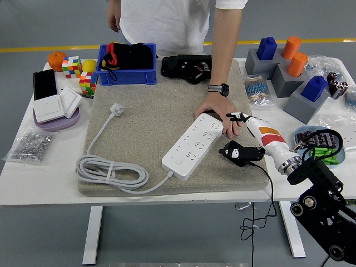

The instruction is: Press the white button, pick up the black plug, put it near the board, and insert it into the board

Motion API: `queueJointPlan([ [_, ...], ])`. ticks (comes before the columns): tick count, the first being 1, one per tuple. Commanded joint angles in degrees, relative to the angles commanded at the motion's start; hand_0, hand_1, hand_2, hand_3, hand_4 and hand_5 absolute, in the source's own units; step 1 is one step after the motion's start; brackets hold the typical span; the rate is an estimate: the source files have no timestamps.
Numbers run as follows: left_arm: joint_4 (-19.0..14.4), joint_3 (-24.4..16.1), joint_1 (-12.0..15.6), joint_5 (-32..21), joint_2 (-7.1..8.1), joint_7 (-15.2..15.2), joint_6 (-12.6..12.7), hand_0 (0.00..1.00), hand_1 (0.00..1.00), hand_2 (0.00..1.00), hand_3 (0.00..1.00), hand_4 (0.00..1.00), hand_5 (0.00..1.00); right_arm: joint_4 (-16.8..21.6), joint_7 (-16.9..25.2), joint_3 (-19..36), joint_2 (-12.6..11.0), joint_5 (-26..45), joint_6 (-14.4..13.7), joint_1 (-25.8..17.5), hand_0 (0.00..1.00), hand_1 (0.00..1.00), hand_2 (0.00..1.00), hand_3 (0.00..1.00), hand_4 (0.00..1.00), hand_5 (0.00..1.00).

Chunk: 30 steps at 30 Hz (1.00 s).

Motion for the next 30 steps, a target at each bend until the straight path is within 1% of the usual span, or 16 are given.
queueJointPlan([
  [1,0.00,0.00,0.04,0.01,0.00,-0.01,-0.01,0.685,0.677,0.657,0.687,0.563,0.198,0.01,-0.07,0.13,-0.03,-0.05,-0.01,-0.47,0.912,0.898,0.881,0.922,0.998,0.530],
  [4,0.00,-0.14,0.14,0.22,0.02,0.00,-0.02,0.685,0.677,0.657,0.687,0.563,0.198,-0.07,-0.19,0.36,-0.03,-0.26,-0.26,-1.41,0.912,0.898,0.881,0.922,0.998,0.530],
  [6,0.00,-0.23,0.20,0.44,0.11,-0.01,-0.04,0.685,0.677,0.657,0.687,0.563,0.198,-0.51,-0.16,0.60,0.10,-0.19,-0.96,-2.13,0.912,0.898,0.881,0.922,0.998,0.530],
  [7,0.00,-0.27,0.21,0.51,0.13,-0.01,-0.04,0.685,0.677,0.657,0.687,0.563,0.197,-0.71,-0.10,0.69,0.16,-0.19,-1.16,-2.31,0.912,0.884,0.856,0.920,0.998,0.557],
  [8,0.00,-0.31,0.22,0.57,0.15,-0.02,-0.05,0.685,0.677,0.657,0.687,0.563,0.197,-0.91,-0.04,0.79,0.22,-0.21,-1.31,-2.46,0.912,0.884,0.856,0.920,0.998,0.557],
  [12,0.00,-0.28,0.29,0.69,0.19,-0.02,-0.09,0.685,0.677,0.657,0.687,0.563,0.197,-2.81,0.51,1.15,0.40,-0.26,-2.51,-3.23,0.912,0.884,0.856,0.920,0.998,0.557],
  [13,0.00,-0.21,0.31,0.67,0.17,-0.03,-0.10,0.686,0.677,0.658,0.686,0.564,0.198,-3.30,0.67,1.21,0.41,-0.23,-2.79,-3.35,0.907,0.871,0.840,0.902,0.998,0.559],
  [18,0.00,0.06,0.25,0.56,0.10,-0.05,-0.16,0.686,0.677,0.658,0.686,0.564,0.198,-4.97,1.09,1.37,0.45,-0.31,-3.35,-3.39,0.907,0.871,0.840,0.902,0.998,0.559],
  [19,0.00,0.10,0.26,0.54,0.09,-0.07,-0.17,0.685,0.676,0.657,0.686,0.563,0.198,-5.19,1.25,1.31,0.46,-0.24,-3.50,-3.39,0.817,0.814,0.790,0.872,0.998,0.520],
  [24,0.00,0.04,0.24,0.53,0.04,-0.10,-0.15,0.685,0.676,0.657,0.686,0.563,0.198,-6.87,2.70,0.97,0.74,0.37,-5.03,-3.30,0.817,0.814,0.790,0.872,0.998,0.520],
  [25,0.00,0.02,0.25,0.52,0.04,-0.10,-0.14,0.686,0.676,0.657,0.686,0.562,0.198,-7.10,3.01,0.88,0.79,0.46,-5.37,-3.29,0.773,0.760,0.719,0.822,0.998,0.442],
  [30,0.00,-0.27,0.41,0.63,-0.02,-0.04,-0.10,0.686,0.676,0.657,0.686,0.562,0.198,-7.48,3.73,-0.01,0.76,0.56,-6.48,-3.15,0.773,0.760,0.719,0.822,0.998,0.442],
])
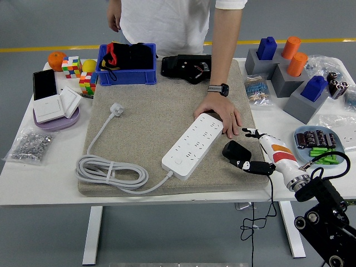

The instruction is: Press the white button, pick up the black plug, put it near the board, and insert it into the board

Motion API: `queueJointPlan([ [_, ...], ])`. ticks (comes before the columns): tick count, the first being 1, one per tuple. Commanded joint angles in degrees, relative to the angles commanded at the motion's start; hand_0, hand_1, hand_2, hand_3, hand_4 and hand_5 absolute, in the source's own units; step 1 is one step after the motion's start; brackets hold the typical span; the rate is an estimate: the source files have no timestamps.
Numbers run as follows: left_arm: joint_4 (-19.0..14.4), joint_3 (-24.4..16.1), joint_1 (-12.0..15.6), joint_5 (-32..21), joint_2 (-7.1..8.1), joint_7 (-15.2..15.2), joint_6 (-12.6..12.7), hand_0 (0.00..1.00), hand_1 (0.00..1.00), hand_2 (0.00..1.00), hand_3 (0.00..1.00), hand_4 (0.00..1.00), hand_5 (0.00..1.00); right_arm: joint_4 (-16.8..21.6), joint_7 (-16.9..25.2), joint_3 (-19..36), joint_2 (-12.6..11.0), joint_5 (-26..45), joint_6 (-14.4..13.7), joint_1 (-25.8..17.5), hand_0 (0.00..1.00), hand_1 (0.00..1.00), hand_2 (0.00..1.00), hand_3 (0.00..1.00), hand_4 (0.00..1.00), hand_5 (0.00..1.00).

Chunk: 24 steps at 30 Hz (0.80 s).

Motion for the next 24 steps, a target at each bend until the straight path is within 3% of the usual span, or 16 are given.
queueJointPlan([
  [1,0.00,-0.02,0.04,-0.01,-0.02,0.01,0.00,0.685,0.676,0.657,0.686,0.563,0.198,-0.16,0.19,-0.27,0.05,0.09,-0.22,0.09,0.731,0.705,0.691,0.798,0.998,0.316],
  [18,0.00,0.27,0.06,-0.63,-0.30,-0.01,0.07,0.685,0.676,0.657,0.686,0.562,0.197,-4.04,1.64,-2.69,1.56,1.27,-2.07,2.49,0.720,0.692,0.680,0.771,0.998,0.305],
  [19,0.00,0.20,0.06,-0.57,-0.31,0.00,0.07,0.685,0.676,0.658,0.686,0.562,0.197,-4.10,1.70,-2.76,1.59,1.39,-2.17,2.53,0.687,0.665,0.643,0.734,0.943,0.251],
  [24,0.00,0.02,0.18,-0.50,-0.30,0.04,0.10,0.685,0.676,0.658,0.686,0.562,0.197,-4.57,1.88,-3.08,1.67,1.82,-2.55,2.71,0.687,0.665,0.643,0.734,0.943,0.251],
])
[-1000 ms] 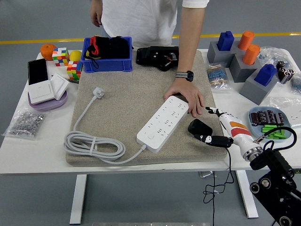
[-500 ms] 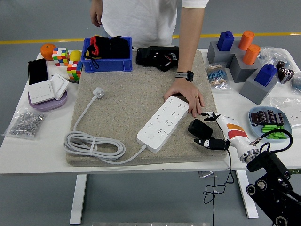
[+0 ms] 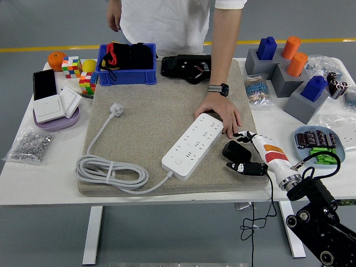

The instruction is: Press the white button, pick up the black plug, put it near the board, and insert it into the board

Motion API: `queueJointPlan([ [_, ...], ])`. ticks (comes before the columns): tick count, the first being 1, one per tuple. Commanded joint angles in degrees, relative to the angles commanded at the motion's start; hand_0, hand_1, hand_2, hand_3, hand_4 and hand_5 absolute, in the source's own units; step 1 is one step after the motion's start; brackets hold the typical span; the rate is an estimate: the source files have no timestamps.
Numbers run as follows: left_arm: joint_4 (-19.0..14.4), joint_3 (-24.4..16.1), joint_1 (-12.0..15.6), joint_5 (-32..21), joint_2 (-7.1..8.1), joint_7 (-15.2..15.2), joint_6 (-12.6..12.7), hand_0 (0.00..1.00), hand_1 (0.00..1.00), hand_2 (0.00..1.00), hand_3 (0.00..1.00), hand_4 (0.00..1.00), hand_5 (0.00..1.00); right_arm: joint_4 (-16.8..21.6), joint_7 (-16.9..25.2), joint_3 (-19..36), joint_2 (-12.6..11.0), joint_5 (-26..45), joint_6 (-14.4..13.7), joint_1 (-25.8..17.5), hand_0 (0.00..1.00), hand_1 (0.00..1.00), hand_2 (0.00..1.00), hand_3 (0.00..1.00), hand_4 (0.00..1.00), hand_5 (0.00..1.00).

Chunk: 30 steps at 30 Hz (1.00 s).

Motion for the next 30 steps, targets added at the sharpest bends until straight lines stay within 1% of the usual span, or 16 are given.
queueJointPlan([
  [1,0.00,-0.04,0.01,0.03,0.01,0.01,0.00,0.685,0.677,0.658,0.685,0.562,0.197,-0.09,-0.02,0.00,0.02,0.02,-0.01,0.03,0.622,0.606,0.592,0.672,0.907,0.233],
  [6,0.00,-0.09,0.03,0.03,-0.01,0.02,0.02,0.685,0.677,0.658,0.685,0.562,0.197,-0.39,0.08,0.03,0.06,0.29,-0.24,0.11,0.622,0.606,0.592,0.672,0.907,0.233],
  [7,0.00,-0.04,0.02,-0.04,-0.03,0.00,0.03,0.685,0.676,0.658,0.685,0.562,0.197,-0.47,0.09,0.04,0.05,0.33,-0.27,0.12,0.590,0.582,0.560,0.637,0.877,0.210],
  [12,0.00,0.11,-0.15,-0.23,-0.08,-0.04,0.02,0.685,0.676,0.658,0.685,0.562,0.197,-0.89,0.10,0.19,-0.03,0.42,-0.42,0.29,0.590,0.582,0.560,0.637,0.877,0.210],
  [13,0.00,0.14,-0.17,-0.24,-0.06,-0.05,0.02,0.685,0.676,0.658,0.685,0.562,0.197,-0.95,0.10,0.21,-0.02,0.44,-0.44,0.33,0.527,0.547,0.513,0.610,0.843,0.189],
  [18,0.00,0.02,-0.23,-0.10,-0.02,-0.04,0.02,0.685,0.676,0.658,0.685,0.562,0.197,-1.23,0.16,0.29,0.00,0.50,-0.70,0.52,0.527,0.547,0.513,0.610,0.843,0.189],
  [19,0.00,-0.03,-0.24,-0.07,-0.02,-0.04,0.03,0.685,0.676,0.658,0.685,0.562,0.197,-1.35,0.08,0.30,0.00,0.44,-0.70,0.57,0.449,0.474,0.456,0.581,0.807,0.166],
  [24,0.00,-0.01,-0.20,-0.19,-0.04,-0.03,0.05,0.685,0.676,0.658,0.685,0.562,0.197,-1.81,-0.41,0.12,0.03,0.41,-0.46,0.67,0.449,0.474,0.456,0.581,0.807,0.166],
  [25,0.00,-0.03,-0.19,-0.16,-0.04,-0.04,0.05,0.685,0.676,0.658,0.685,0.562,0.197,-1.85,-0.46,0.08,0.04,0.38,-0.45,0.69,0.402,0.412,0.404,0.560,0.780,0.136],
  [30,0.00,-0.13,-0.15,0.00,-0.03,-0.01,0.03,0.685,0.676,0.658,0.685,0.562,0.197,-1.74,0.21,-0.02,0.12,0.75,-1.16,0.73,0.402,0.412,0.404,0.560,0.780,0.136],
])
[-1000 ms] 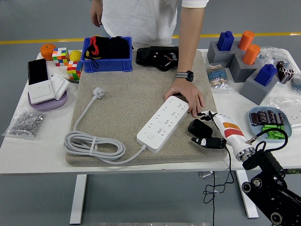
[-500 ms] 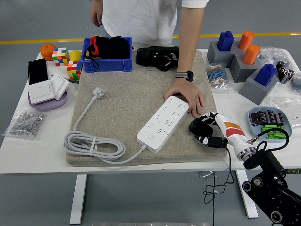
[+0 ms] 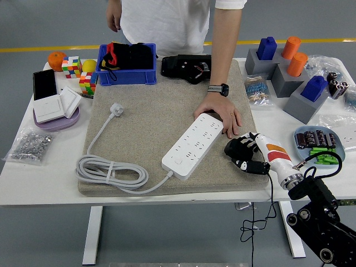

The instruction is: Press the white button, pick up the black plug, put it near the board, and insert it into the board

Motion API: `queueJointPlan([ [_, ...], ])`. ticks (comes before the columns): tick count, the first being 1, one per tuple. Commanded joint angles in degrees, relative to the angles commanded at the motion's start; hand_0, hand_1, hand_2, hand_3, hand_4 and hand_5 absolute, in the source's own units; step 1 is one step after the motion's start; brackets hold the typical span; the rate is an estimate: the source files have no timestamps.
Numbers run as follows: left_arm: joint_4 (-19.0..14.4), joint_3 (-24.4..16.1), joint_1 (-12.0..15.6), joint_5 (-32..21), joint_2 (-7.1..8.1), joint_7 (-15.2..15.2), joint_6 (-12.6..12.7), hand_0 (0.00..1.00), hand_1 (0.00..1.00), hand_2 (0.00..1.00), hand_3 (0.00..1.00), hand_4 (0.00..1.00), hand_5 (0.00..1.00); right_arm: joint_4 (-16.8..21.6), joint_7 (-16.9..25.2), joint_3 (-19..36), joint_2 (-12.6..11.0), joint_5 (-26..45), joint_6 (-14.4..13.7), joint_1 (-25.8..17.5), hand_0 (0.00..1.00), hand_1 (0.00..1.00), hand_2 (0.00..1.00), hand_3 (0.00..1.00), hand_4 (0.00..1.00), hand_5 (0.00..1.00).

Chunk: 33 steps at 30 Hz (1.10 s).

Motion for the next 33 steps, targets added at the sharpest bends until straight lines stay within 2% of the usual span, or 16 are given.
queueJointPlan([
  [1,0.00,-0.01,0.00,0.02,-0.01,0.00,0.00,0.685,0.677,0.658,0.686,0.562,0.197,0.06,0.26,0.01,-0.01,0.09,-0.22,0.00,0.374,0.319,0.320,0.524,0.740,0.002],
  [6,0.00,-0.01,-0.04,-0.01,-0.04,0.00,0.00,0.685,0.677,0.658,0.686,0.562,0.197,0.72,1.99,0.11,-0.12,0.77,-1.49,-0.04,0.374,0.319,0.320,0.524,0.740,0.002],
  [7,0.00,0.02,-0.06,-0.01,-0.03,0.00,-0.01,0.685,0.676,0.658,0.686,0.561,0.196,0.89,2.37,0.20,-0.13,0.92,-1.74,-0.04,0.320,0.253,0.259,0.482,0.726,0.002],
  [21,0.00,-0.03,-0.06,-0.09,0.03,0.03,-0.01,0.686,0.675,0.658,0.685,0.562,0.196,5.25,3.60,-0.38,-0.15,2.46,-2.45,0.67,0.301,0.236,0.245,0.482,0.698,0.002],
  [33,0.00,0.32,-0.19,-0.07,0.27,0.15,-0.18,0.685,0.678,0.657,0.685,0.562,0.196,2.27,4.30,-4.18,2.45,3.64,-2.59,5.36,0.296,0.232,0.242,0.483,0.700,0.002],
])
